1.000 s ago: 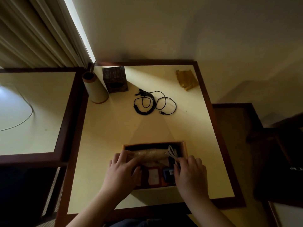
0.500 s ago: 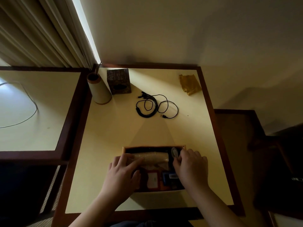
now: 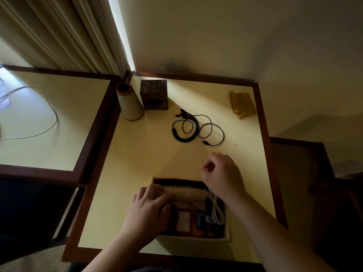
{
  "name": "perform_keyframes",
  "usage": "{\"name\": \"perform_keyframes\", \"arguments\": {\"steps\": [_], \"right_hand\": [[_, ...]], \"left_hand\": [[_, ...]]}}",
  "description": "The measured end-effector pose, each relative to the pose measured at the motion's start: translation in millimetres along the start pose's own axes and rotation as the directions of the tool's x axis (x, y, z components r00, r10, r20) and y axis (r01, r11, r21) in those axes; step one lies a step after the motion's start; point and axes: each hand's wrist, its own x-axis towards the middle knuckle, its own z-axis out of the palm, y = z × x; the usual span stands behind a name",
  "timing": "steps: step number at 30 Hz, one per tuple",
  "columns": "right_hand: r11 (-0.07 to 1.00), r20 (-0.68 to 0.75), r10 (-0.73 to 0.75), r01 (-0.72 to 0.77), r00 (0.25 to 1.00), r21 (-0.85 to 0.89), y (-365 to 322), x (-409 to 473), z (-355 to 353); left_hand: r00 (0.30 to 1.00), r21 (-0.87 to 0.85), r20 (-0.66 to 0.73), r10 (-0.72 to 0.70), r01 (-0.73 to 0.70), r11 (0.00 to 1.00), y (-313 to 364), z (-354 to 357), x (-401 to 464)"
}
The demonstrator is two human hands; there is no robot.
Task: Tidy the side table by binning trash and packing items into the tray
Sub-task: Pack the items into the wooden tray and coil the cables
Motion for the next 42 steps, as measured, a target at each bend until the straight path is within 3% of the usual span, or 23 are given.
{"name": "perform_keyframes", "arguments": {"steps": [4, 10, 16, 21, 24, 26, 30, 35, 38, 42], "right_hand": [[0.999, 0.223, -0.043, 0.034, 0.974, 0.041, -1.3, 76.6, 13.8], [0.967, 0.512, -0.027, 0.152, 0.859, -0.204, -2.6, 138.6, 72.2], [0.882, 0.444, -0.066, 0.261, 0.894, -0.393, 1.4, 129.6, 99.6], [0.772, 0.503, -0.036, 0.344, 0.863, -0.534, 15.2, 111.8, 90.2], [0.771, 0.501, 0.004, 0.317, 0.865, -0.553, 31.0, 103.0, 74.1], [0.805, 0.508, 0.006, 0.297, 0.861, -0.513, 38.1, 98.2, 59.0], [0.977, 0.422, 0.014, 0.077, 0.906, -0.197, 30.4, 87.0, 9.2], [0.964, 0.18, 0.03, -0.076, 0.983, 0.256, -11.1, 88.5, -86.4], [0.915, 0.063, 0.002, -0.027, 0.998, 0.402, -46.7, 86.5, -152.2], [0.907, -0.062, -0.091, 0.108, 0.994, 0.407, -94.9, 74.2, -240.5]], "left_hand": [[0.999, -0.026, -0.022, -0.034, 0.034, 0.999, 3.9, 1.7, -2.8], [0.996, -0.061, -0.063, -0.071, 0.067, 0.996, 10.4, 1.2, -7.1], [0.998, 0.02, -0.043, -0.051, 0.051, 0.998, 10.4, -8.0, -9.6], [0.998, 0.101, 0.024, -0.053, 0.05, 0.994, 12.8, -11.7, -7.2], [0.999, 0.114, 0.023, -0.043, 0.04, 0.993, 16.2, -15.4, -1.6], [0.999, 0.105, 0.017, -0.029, 0.027, 0.994, 18.4, -19.2, 3.5], [0.999, 0.09, 0.032, 0.003, -0.005, 0.996, 29.2, -37.3, 25.9], [0.997, -0.053, -0.042, 0.068, -0.07, 0.996, 65.1, -95.2, 78.5], [0.984, -0.202, -0.13, 0.118, -0.143, 0.969, 99.8, -143.7, 117.7], [0.945, -0.456, -0.187, 0.267, -0.324, 0.829, 151.5, -220.0, 157.7]]}}
